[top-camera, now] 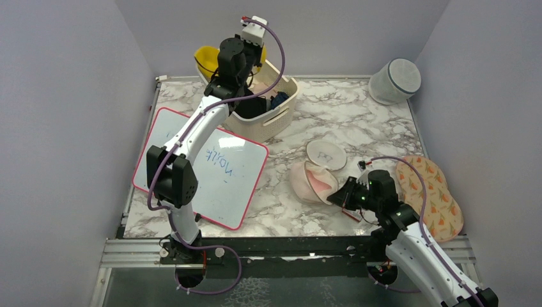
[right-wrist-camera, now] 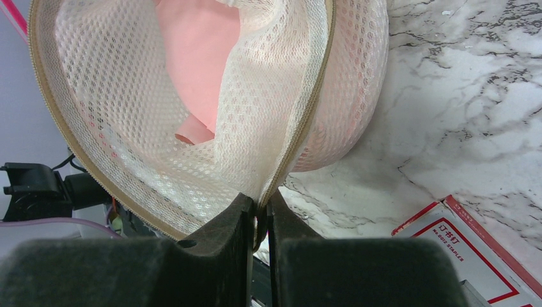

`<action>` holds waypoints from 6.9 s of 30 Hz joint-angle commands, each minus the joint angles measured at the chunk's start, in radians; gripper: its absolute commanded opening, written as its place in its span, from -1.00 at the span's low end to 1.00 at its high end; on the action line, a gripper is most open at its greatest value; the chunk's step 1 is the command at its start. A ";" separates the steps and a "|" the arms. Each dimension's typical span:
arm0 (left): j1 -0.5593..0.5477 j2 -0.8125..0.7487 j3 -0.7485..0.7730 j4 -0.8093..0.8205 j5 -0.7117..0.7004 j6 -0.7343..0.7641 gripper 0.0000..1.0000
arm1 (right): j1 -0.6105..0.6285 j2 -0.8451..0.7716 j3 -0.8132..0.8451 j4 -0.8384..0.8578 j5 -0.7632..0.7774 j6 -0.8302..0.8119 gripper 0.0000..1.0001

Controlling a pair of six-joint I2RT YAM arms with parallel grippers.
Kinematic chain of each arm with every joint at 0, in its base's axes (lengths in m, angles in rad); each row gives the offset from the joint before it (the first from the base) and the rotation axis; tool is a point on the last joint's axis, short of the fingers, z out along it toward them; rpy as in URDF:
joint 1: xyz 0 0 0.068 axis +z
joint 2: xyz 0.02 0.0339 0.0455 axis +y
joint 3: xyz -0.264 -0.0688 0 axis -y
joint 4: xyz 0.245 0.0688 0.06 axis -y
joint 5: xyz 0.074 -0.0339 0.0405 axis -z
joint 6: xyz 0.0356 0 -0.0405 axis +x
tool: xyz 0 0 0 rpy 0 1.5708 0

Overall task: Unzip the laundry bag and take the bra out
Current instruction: Place the bra in the bin, then pick up the bra from the laundry bag.

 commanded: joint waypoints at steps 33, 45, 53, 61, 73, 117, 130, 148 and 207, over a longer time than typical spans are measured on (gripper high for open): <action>0.132 -0.112 -0.108 -0.355 -0.044 -0.217 0.53 | 0.000 0.034 0.044 0.064 -0.023 -0.039 -0.79; -0.109 -0.487 -0.628 -0.231 0.093 -0.447 0.92 | 0.000 0.021 0.044 0.059 -0.022 -0.042 -0.78; -0.384 -0.598 -0.809 -0.218 0.104 -0.541 0.86 | 0.000 0.022 0.041 0.062 -0.039 -0.039 -0.78; -0.669 -0.533 -0.742 -0.258 -0.034 -0.481 0.54 | 0.000 0.051 -0.002 0.127 -0.092 -0.022 -0.78; -0.798 -0.243 -0.609 -0.398 -0.193 -0.431 -0.40 | -0.001 -0.011 -0.015 0.081 -0.093 -0.018 -0.78; -0.825 -0.306 -0.776 -0.397 -0.200 -0.560 -0.03 | -0.001 0.214 -0.084 0.164 -0.119 0.042 -0.69; -0.824 -0.171 -0.660 -0.412 -0.002 -0.153 -0.17 | 0.000 0.184 -0.074 0.125 -0.123 0.025 -0.69; -0.824 0.036 -0.554 -0.519 -0.120 0.258 -0.14 | -0.001 0.176 -0.045 0.094 -0.104 -0.005 -0.69; -0.921 -0.286 -0.800 -0.412 -0.217 0.120 -1.00 | -0.001 0.028 0.124 -0.014 -0.157 -0.053 -0.08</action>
